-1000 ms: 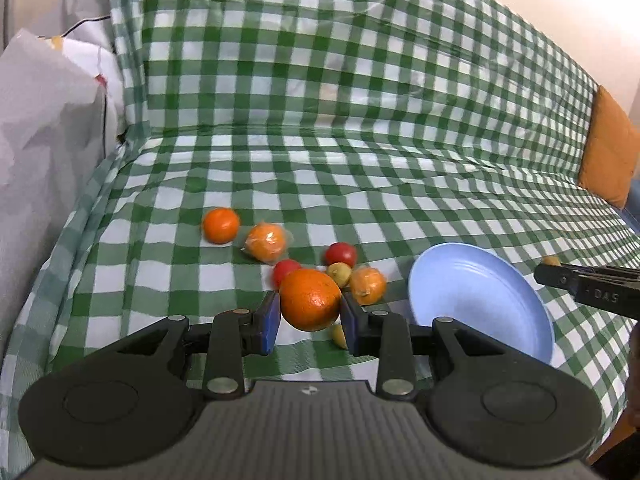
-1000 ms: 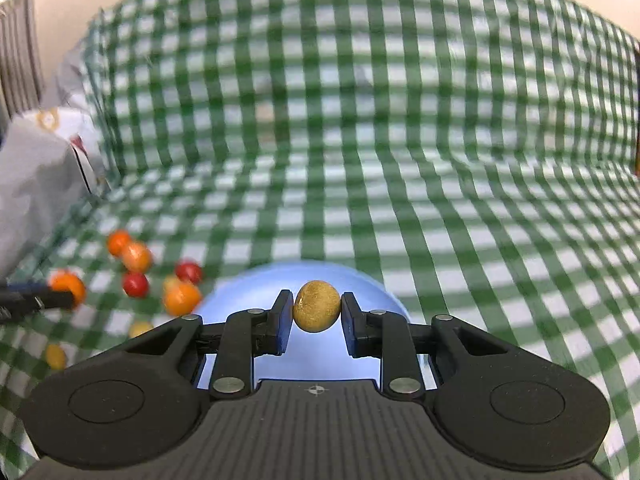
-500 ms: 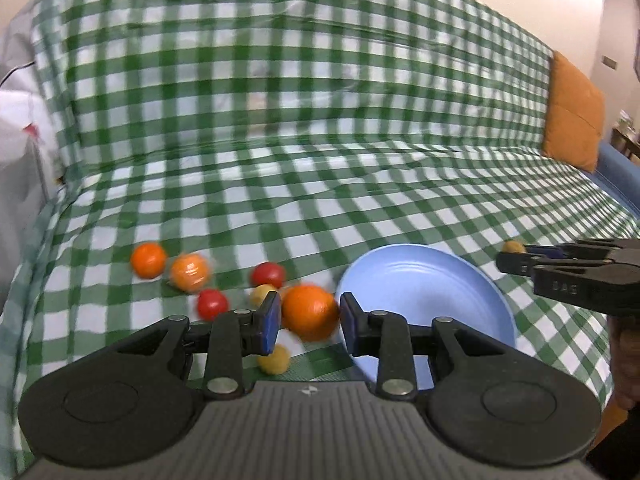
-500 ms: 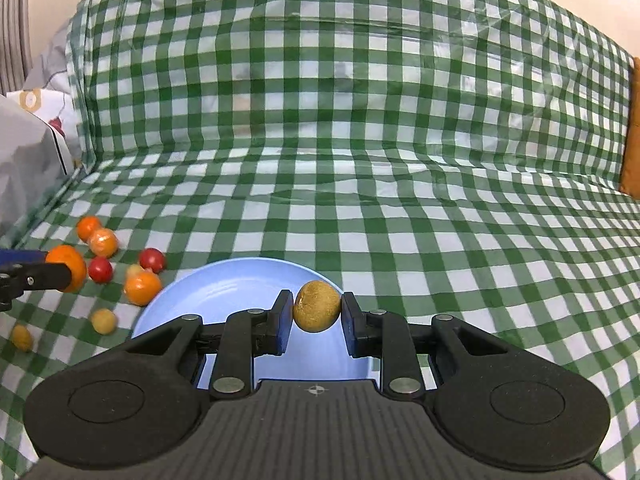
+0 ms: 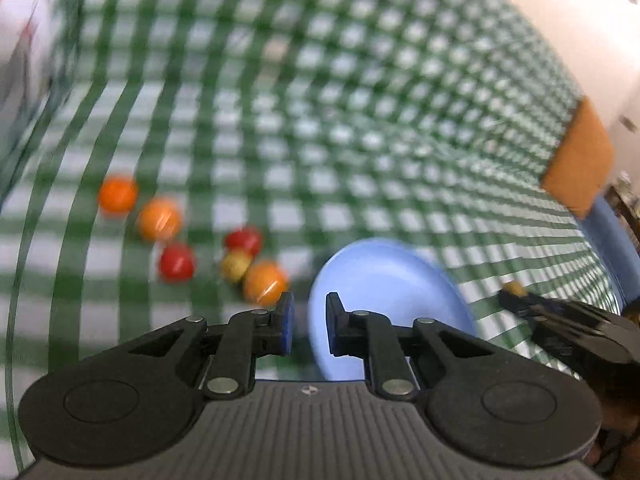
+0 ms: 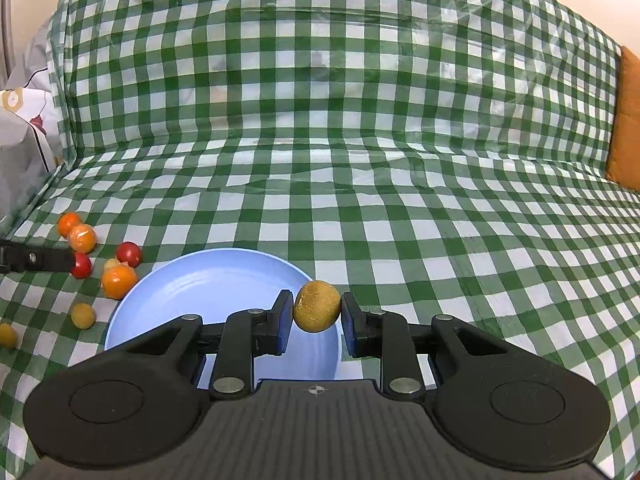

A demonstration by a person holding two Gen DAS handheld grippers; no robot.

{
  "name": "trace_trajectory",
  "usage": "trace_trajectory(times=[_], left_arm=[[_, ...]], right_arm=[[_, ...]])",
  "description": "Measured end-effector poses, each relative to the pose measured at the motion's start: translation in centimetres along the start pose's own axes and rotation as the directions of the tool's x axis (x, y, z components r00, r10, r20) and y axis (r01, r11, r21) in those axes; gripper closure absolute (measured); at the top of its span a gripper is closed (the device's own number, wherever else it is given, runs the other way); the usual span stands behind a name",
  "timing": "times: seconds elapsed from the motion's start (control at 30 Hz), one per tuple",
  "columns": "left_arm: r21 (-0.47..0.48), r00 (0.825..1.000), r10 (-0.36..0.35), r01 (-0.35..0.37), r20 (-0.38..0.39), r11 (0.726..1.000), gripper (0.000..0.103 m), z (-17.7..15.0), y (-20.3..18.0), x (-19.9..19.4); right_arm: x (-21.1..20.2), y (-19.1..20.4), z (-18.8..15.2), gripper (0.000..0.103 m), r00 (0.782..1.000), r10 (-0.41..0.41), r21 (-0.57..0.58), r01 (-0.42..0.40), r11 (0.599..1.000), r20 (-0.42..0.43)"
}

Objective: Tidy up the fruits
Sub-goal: 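Carry the mandarin and yellow plum over the blue plate with both grippers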

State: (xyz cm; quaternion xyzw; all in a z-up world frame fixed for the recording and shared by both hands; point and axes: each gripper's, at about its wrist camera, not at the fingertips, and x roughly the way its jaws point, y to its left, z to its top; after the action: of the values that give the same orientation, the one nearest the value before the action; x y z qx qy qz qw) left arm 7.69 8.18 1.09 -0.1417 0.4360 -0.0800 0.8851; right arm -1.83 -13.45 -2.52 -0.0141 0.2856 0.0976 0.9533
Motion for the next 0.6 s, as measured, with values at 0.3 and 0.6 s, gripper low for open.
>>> trace_trajectory(times=[0.3,0.6], left_arm=[[0.117,0.965,-0.01,0.042,-0.262,0.992,0.05,-2.0,0.4,2.2],[0.306,0.959,0.078,0.009,-0.274,0.952,0.064,-4.1,-2.4,3.8]], right_arm=[[0.1,0.1,0.0,0.076,1.0,0.009,-0.001,-0.009,1.0,-0.003],[0.1,0.9,-0.1,0.076,0.999,0.031,-0.017,-0.031,0.999,-0.01]])
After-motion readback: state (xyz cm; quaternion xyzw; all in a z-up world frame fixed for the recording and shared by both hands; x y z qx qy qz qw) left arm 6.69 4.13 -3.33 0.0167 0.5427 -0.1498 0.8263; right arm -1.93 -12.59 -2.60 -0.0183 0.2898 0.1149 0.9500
